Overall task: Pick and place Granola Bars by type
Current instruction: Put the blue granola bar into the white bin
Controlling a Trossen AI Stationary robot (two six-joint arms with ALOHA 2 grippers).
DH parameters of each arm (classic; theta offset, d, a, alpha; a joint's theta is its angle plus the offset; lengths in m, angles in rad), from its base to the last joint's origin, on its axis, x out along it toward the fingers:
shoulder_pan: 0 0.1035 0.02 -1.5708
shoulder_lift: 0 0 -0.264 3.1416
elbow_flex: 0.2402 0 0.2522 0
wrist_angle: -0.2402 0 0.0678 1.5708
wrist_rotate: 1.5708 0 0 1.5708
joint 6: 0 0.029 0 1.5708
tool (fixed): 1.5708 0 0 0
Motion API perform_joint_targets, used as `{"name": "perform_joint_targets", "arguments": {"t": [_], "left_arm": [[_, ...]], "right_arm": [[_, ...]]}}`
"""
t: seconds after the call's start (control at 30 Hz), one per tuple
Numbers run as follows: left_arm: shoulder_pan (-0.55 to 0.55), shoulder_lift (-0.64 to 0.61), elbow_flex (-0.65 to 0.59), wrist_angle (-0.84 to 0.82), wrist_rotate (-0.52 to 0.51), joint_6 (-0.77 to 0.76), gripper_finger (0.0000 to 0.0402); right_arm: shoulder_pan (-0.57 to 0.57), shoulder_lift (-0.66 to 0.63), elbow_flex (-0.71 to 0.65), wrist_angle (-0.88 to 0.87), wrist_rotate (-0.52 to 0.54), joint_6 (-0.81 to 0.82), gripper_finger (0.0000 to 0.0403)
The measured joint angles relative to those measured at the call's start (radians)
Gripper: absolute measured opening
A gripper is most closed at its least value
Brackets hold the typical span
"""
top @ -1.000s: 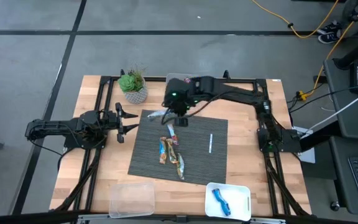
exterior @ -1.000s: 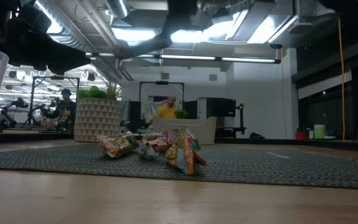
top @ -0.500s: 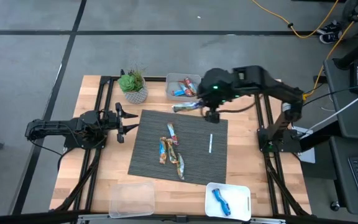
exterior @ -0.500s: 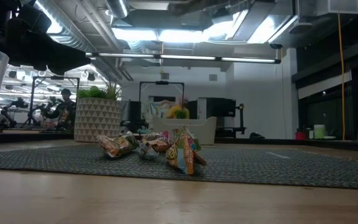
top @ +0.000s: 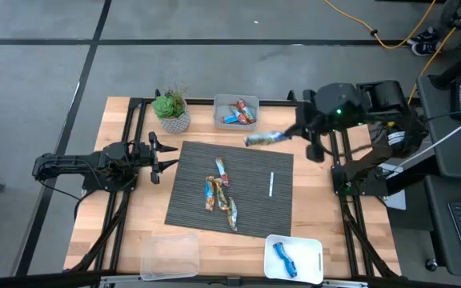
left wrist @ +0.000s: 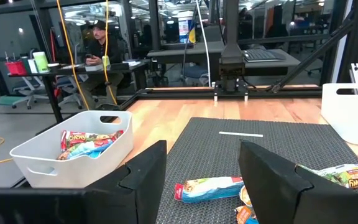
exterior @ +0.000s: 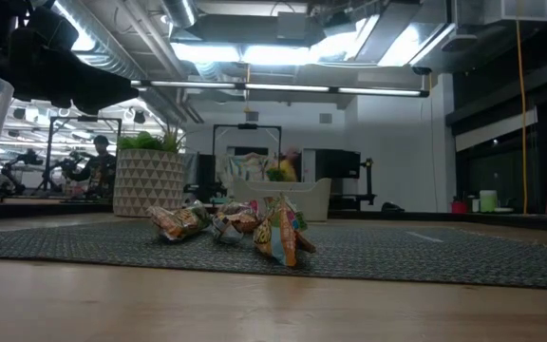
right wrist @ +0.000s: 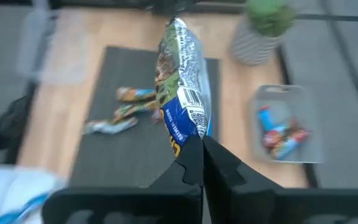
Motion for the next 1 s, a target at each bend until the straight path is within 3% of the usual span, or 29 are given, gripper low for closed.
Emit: {"name": "perform_joint_targets", "arguments": {"t": [0.3, 0.57, 0.7, 1.0], "left_arm": [[0.000, 0.000, 0.000, 0.000, 0.000, 0.000, 0.0191], [0.000, 0.000, 0.000, 0.000, 0.000, 0.000, 0.0189], [0.000, 0.000, 0.000, 0.000, 0.000, 0.000, 0.0191], [0.000, 0.000, 0.000, 0.000, 0.000, 0.000, 0.0190]], "right_arm": [[0.152, -0.015, -0.104, -0.016, -0.184, 0.067, 0.0003], [0.317, -0.068, -0.308, 0.079, -0.181, 0.277, 0.0004], [0.382, -0.105, -0.387, 0.152, -0.130, 0.378, 0.0004], [0.493, -0.110, -0.418, 0.174, -0.106, 0.652, 0.0004]]}}
